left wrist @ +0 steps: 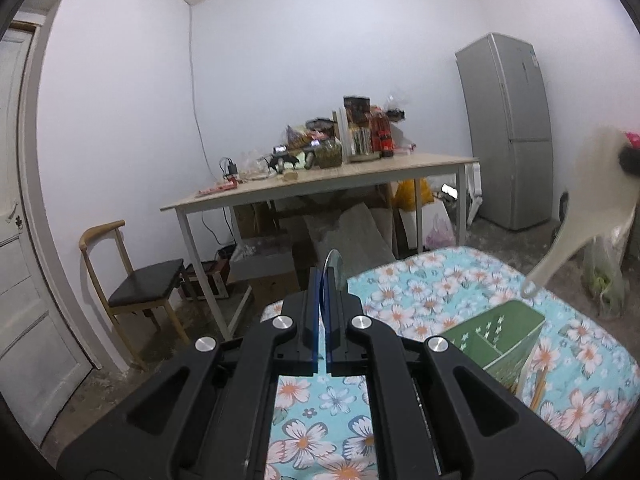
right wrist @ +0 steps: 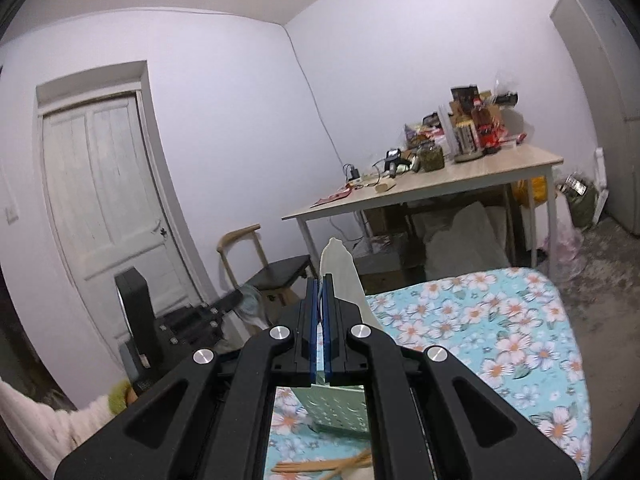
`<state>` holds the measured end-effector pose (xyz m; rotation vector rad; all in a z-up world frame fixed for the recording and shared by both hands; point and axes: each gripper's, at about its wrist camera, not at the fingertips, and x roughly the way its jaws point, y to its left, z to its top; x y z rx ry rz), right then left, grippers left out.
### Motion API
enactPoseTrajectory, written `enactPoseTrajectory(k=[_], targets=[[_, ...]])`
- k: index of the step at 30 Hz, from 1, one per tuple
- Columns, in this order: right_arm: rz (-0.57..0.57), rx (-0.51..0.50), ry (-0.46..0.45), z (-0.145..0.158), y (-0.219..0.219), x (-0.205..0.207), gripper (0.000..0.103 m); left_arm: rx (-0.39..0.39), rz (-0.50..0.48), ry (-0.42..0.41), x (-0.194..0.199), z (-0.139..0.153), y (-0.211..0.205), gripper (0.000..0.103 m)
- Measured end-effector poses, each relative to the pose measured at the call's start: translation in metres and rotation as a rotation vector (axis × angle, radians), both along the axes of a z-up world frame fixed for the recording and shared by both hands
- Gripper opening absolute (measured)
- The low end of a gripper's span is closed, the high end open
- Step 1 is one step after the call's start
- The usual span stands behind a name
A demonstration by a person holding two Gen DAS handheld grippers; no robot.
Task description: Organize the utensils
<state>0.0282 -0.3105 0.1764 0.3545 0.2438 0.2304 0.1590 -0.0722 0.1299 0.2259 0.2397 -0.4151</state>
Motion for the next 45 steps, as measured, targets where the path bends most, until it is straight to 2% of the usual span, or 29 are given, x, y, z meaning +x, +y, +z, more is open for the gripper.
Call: enactPoseTrajectory(k=[7, 11, 12, 14, 15, 26, 31, 32, 35, 37, 39, 43, 45], targets=[[0.024, 0.052, 0.045, -0.012, -0.007, 0.025, 0.002, 0.069, -0.028, 0.068, 0.019, -0.031, -0.019, 0.001], [0.017, 0.054, 0.084, -0.022, -0.010, 0.035, 0.002, 0.044, -0.052, 0.154, 0.028, -0.043, -0.018, 0.006], [0.013, 0.055, 0.095, -0.024, -0.011, 0.038, 0.002, 0.027, -0.055, 0.173, 0.029, -0.044, -0.015, 0.008], [0.008, 0.061, 0.111, -0.029, -0.013, 0.041, 0.002, 0.001, -0.053, 0.185, 0.029, -0.044, -0.008, 0.026], [0.006, 0.067, 0.121, -0.033, -0.014, 0.044, 0.002, -0.013, -0.052, 0.186, 0.029, -0.043, -0.004, 0.029], [-0.016, 0.082, 0.230, -0.071, -0.019, 0.077, 0.003, -0.157, -0.031, 0.208, 0.006, -0.035, 0.038, 0.056], [-0.024, 0.071, 0.294, -0.085, -0.015, 0.085, 0.005, -0.212, -0.040, 0.282, -0.004, -0.047, 0.054, 0.066], [-0.026, 0.066, 0.293, -0.084, -0.015, 0.083, 0.008, -0.219, -0.041, 0.301, -0.007, -0.051, 0.056, 0.068], [-0.043, 0.056, 0.268, -0.079, -0.015, 0.071, 0.027, -0.219, -0.062, 0.346, -0.013, -0.063, 0.057, 0.070], [-0.052, 0.045, 0.243, -0.075, -0.014, 0.060, 0.031, -0.213, -0.072, 0.374, -0.017, -0.073, 0.055, 0.071], [-0.056, 0.044, 0.231, -0.073, -0.014, 0.048, 0.039, -0.215, -0.083, 0.418, -0.017, -0.084, 0.052, 0.073], [-0.096, 0.038, 0.244, -0.077, -0.012, 0.023, 0.041, -0.195, -0.106, 0.552, -0.022, -0.119, 0.040, 0.073], [-0.114, 0.037, 0.272, -0.085, -0.008, 0.012, 0.041, -0.170, -0.108, 0.576, -0.026, -0.137, 0.036, 0.073]])
